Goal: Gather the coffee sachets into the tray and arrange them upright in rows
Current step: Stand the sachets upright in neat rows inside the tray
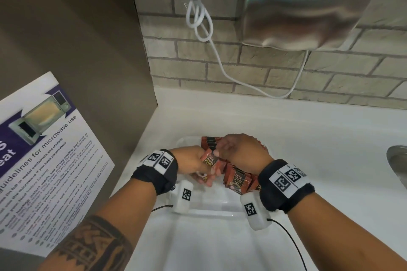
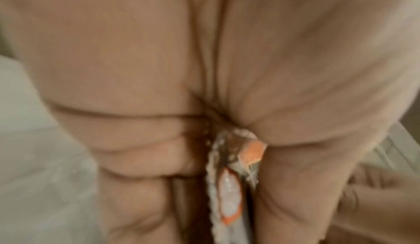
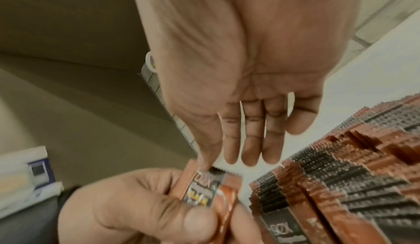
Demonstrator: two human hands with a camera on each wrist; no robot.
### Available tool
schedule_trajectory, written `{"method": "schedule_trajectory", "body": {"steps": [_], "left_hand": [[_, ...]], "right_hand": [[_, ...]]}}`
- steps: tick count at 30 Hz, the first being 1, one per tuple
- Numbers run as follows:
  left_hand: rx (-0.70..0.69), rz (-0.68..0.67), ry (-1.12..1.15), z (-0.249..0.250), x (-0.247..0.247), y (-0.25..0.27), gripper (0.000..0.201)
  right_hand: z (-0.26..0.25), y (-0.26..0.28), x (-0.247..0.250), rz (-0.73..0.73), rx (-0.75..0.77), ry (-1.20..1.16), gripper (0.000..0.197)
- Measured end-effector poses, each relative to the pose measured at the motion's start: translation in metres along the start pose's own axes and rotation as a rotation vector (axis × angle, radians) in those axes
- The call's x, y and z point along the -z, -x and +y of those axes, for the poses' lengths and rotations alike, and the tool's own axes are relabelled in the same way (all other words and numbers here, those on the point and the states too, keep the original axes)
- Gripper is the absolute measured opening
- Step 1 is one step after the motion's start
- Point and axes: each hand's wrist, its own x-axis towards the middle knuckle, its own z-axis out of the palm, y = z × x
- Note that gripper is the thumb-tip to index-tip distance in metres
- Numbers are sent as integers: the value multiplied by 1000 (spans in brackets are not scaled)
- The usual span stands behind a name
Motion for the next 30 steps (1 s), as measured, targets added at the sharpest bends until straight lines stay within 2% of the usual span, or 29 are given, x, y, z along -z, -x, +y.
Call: {"method": "schedule_trajectory", "body": {"steps": [2, 4, 6, 10, 12, 14, 16, 18, 19, 20, 26, 30], "left_hand": [[-83, 26, 181, -1, 1, 3, 28], [-153, 70, 243, -1, 1, 5, 27], [-207, 138, 165, -3, 3, 7, 24], [-244, 329, 2, -2, 2, 9, 21], [-256, 390, -63, -1, 0, 8, 25], [-209, 420, -153, -1, 0, 8, 32], [-39, 397, -319, 1, 4, 12, 40], [234, 359, -635, 4, 4, 16, 52], [326, 359, -760, 5, 3, 17, 54], [361, 354, -824, 6, 1, 17, 54], [224, 75, -736, 12, -16, 7, 34], [245, 42, -753, 10, -24, -9, 49]], "right_hand": [[0, 2, 3, -7, -5, -112, 13], [-1, 2, 6, 28, 0, -222, 5], [-4, 2, 9, 58, 9, -280, 2], [-11, 3, 14, 89, 14, -245, 4], [-13, 4, 14, 92, 16, -181, 7], [-15, 5, 12, 83, 20, -110, 8], [-15, 6, 10, 70, 27, -31, 7], [-12, 6, 8, 58, 16, 23, 10], [-10, 5, 6, 57, 9, 44, 11], [-8, 4, 5, 57, 6, 67, 12], [4, -8, -16, 76, -39, 177, 16], [3, -9, -22, 74, -55, 260, 20]]}}
